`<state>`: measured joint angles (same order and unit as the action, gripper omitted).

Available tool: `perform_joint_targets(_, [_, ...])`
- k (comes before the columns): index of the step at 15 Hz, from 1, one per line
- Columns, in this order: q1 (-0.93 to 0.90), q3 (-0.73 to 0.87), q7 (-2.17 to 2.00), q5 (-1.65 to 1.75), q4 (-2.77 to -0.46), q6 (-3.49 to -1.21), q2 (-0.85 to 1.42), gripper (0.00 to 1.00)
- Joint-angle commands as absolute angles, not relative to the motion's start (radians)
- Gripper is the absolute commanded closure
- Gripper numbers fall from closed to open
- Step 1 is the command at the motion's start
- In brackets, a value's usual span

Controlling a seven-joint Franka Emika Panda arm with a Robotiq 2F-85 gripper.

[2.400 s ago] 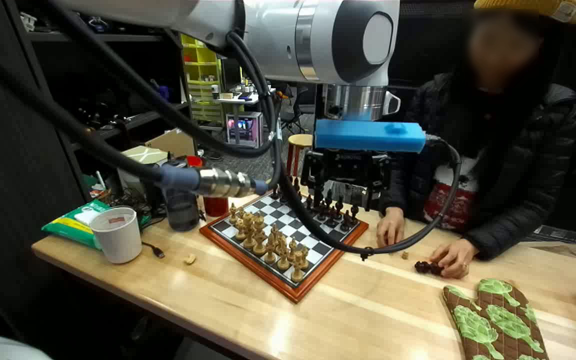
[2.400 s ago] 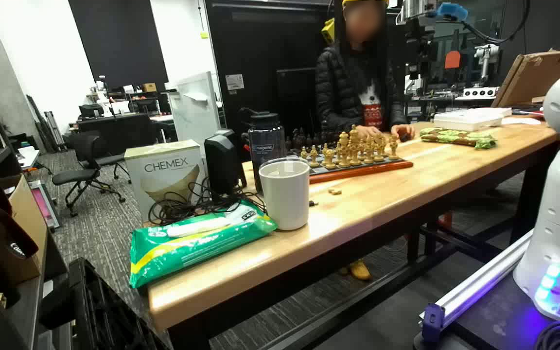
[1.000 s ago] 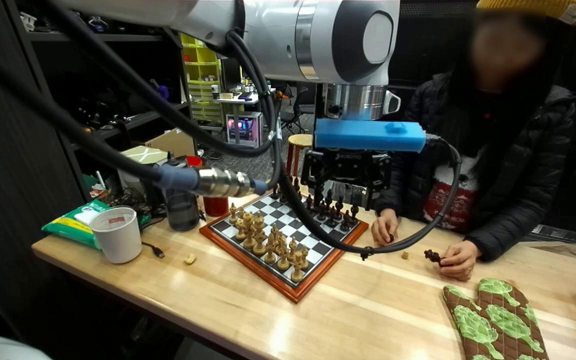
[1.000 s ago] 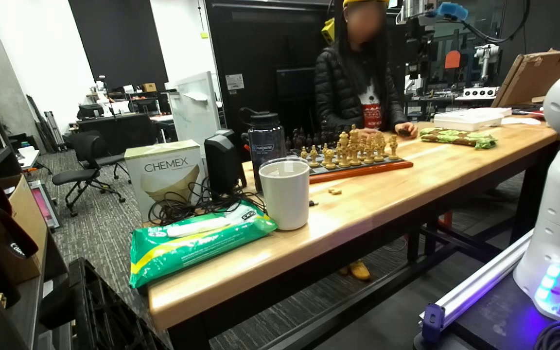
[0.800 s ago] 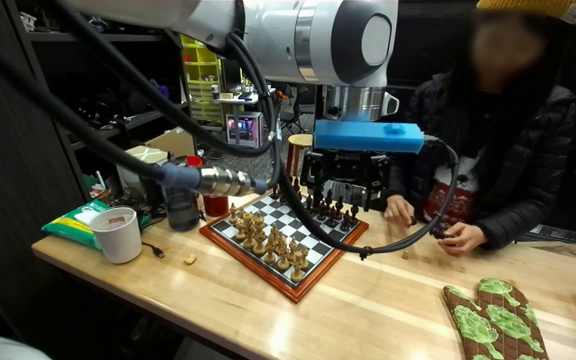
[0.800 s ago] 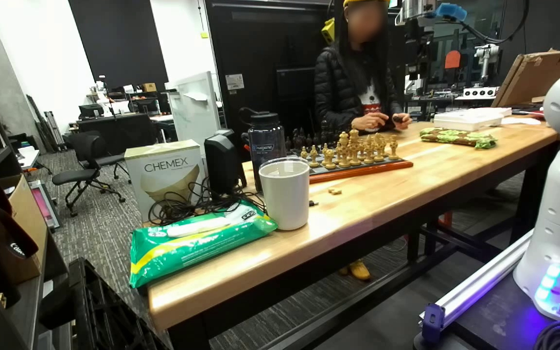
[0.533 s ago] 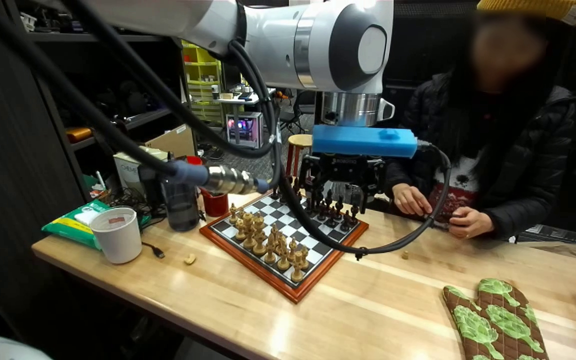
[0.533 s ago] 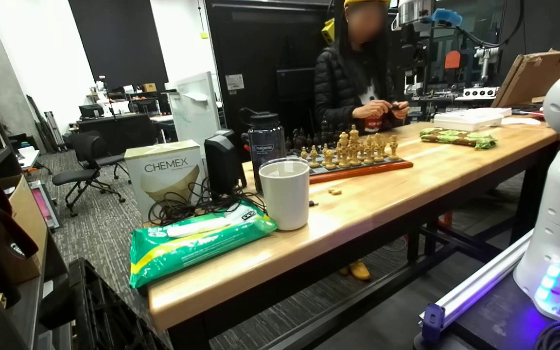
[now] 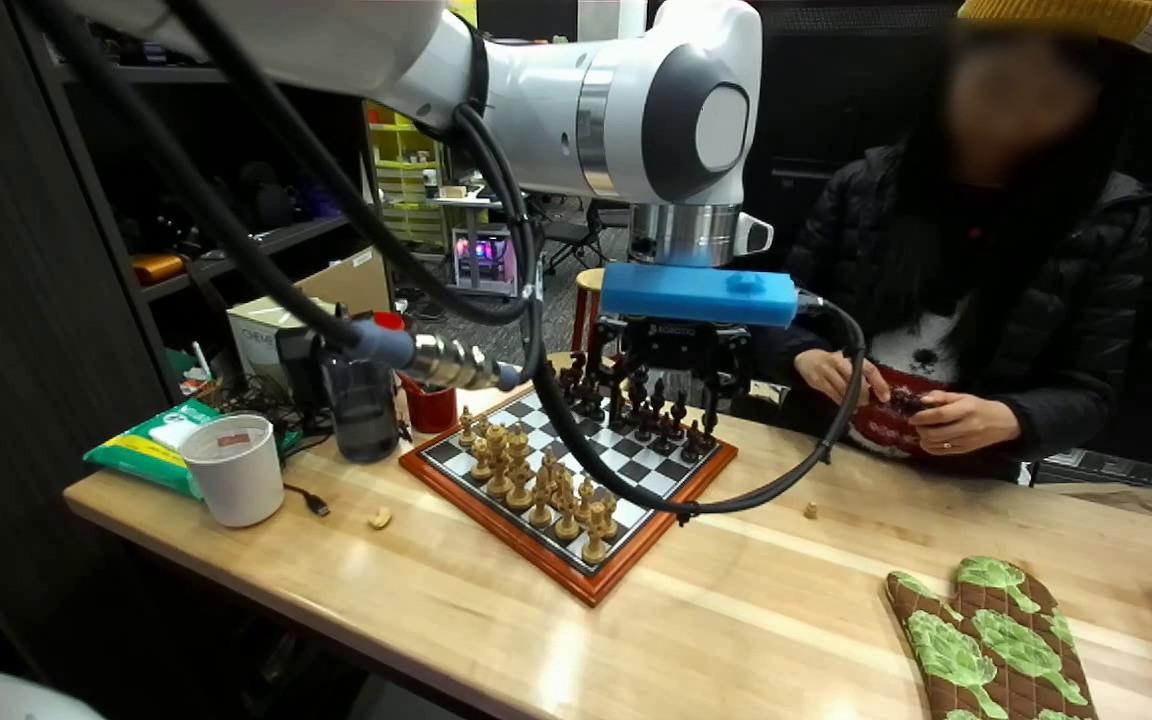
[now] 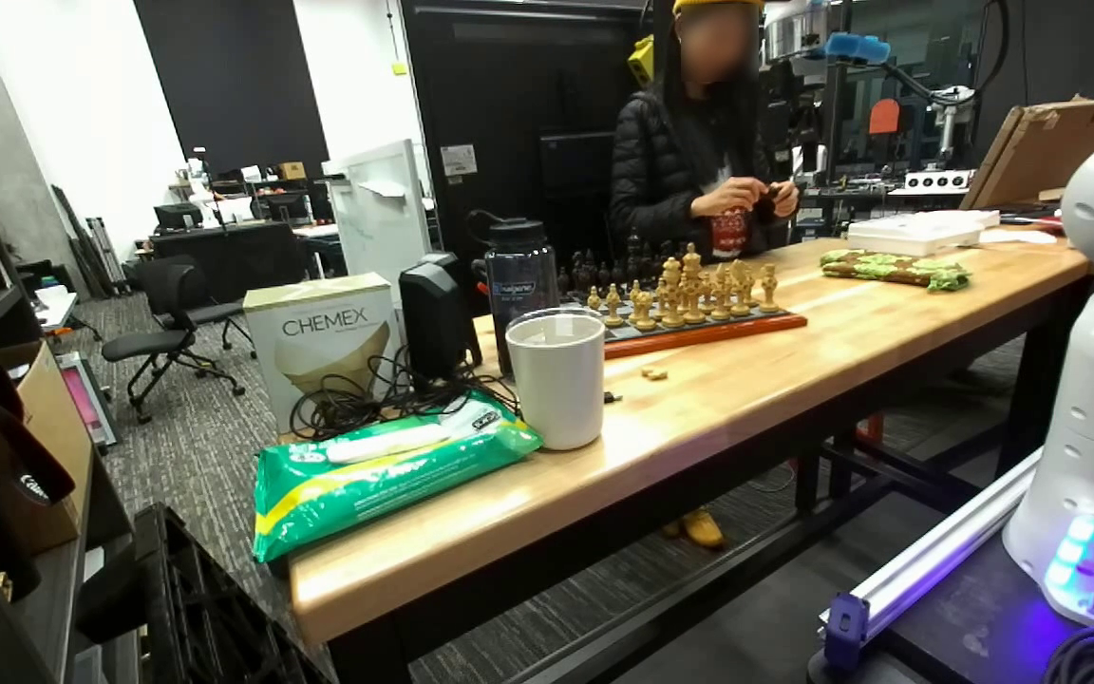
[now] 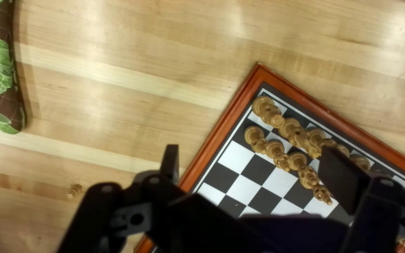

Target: Move one yellow chess piece backwards

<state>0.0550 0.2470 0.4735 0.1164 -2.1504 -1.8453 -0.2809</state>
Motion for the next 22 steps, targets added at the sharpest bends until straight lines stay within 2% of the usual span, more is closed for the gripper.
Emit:
perform_joint_targets(1, [0.076, 0.22, 0.408, 0.112, -2.175, -1.89, -0.275, 0.0])
perform_joint_targets(14, [0.079, 0.207, 0.384, 0.108, -2.165, -1.912, -0.219, 0.0])
perform_joint_targets(22, [0.084, 0.19, 0.35, 0.052, -2.184, -2.018, -0.145, 0.0])
